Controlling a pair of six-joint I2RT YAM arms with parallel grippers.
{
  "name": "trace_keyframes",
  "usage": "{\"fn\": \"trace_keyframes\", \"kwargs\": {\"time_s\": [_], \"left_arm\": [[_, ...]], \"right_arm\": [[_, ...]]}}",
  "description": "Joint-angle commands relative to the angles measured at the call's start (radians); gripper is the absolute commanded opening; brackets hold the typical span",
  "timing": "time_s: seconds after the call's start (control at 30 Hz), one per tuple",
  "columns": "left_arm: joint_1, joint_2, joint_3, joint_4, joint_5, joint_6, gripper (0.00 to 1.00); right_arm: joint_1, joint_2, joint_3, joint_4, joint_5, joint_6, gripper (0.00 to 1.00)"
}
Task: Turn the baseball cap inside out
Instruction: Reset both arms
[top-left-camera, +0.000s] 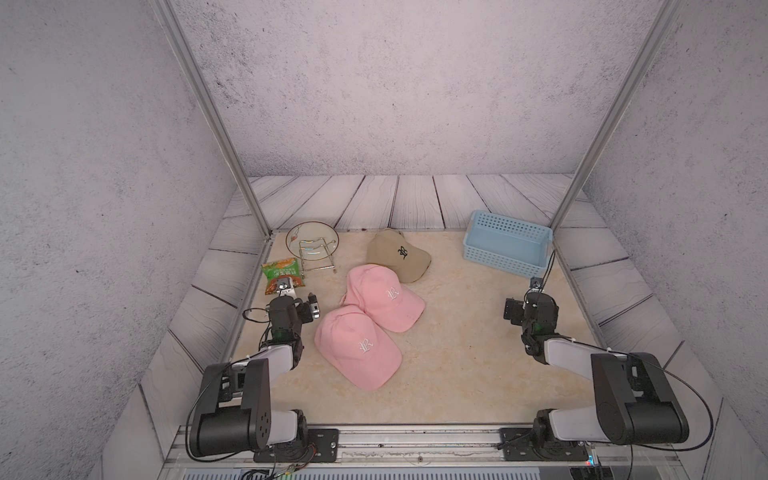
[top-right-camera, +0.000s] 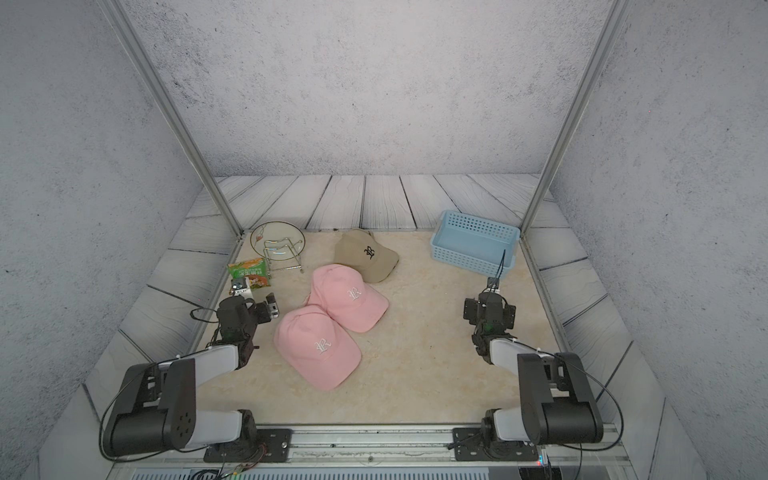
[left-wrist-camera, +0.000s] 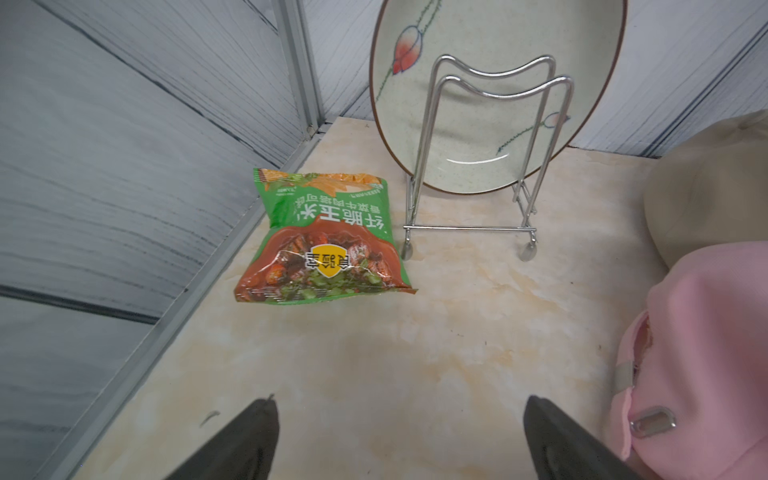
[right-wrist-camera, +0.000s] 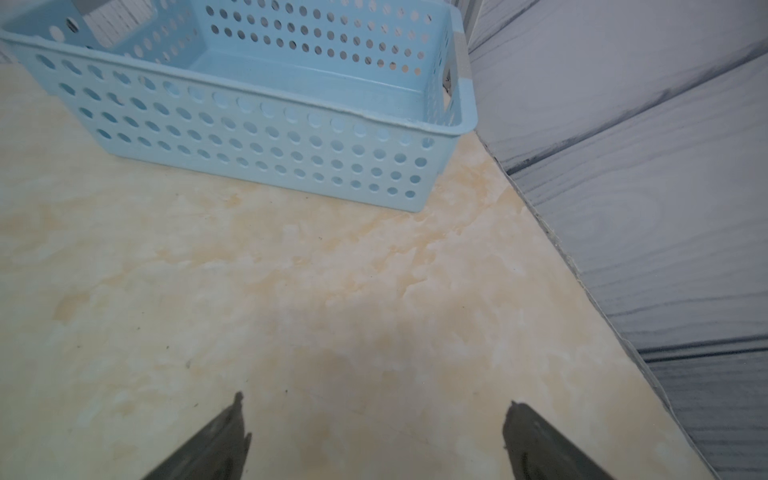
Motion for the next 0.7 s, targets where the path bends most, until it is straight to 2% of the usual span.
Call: {"fn": "trace_keyframes", "kwargs": {"time_s": [0.0,0.17,0.2,0.3,0.37,0.5,0.67], "left_arm": [[0.011,0.059,0.01,0.125,0.094,0.024,0.98],[0.012,0.133,0.016,0.199,0.126,0.036,0.98],[0.012,0.142,0.019,0.205,0.139,0.042,0.98],[0.007,0.118,0.052,0.098,0.133,0.053,0.98],[0.005,0.129,0.051,0.118,0.135,0.054,0.98],[0.003,0.122,0.064,0.082,0.126,0.057,0.98],[0.001,0.124,0.065,0.083,0.122,0.059,0.98]], "right_arm": [[-0.013,0.008,-0.007,0.168,-0.09,-0.001,1.0],[-0.015,0.187,-0.098,0.539,-0.112,-0.019,1.0],[-0.013,0.191,-0.098,0.55,-0.112,-0.021,1.0],[-0.014,0.141,-0.046,0.361,-0.062,0.008,1.0],[-0.014,0.145,-0.02,0.318,-0.056,0.01,1.0],[-0.013,0.185,-0.051,0.447,-0.059,-0.002,1.0],[-0.012,0.183,-0.047,0.434,-0.056,0.0,1.0]]}}
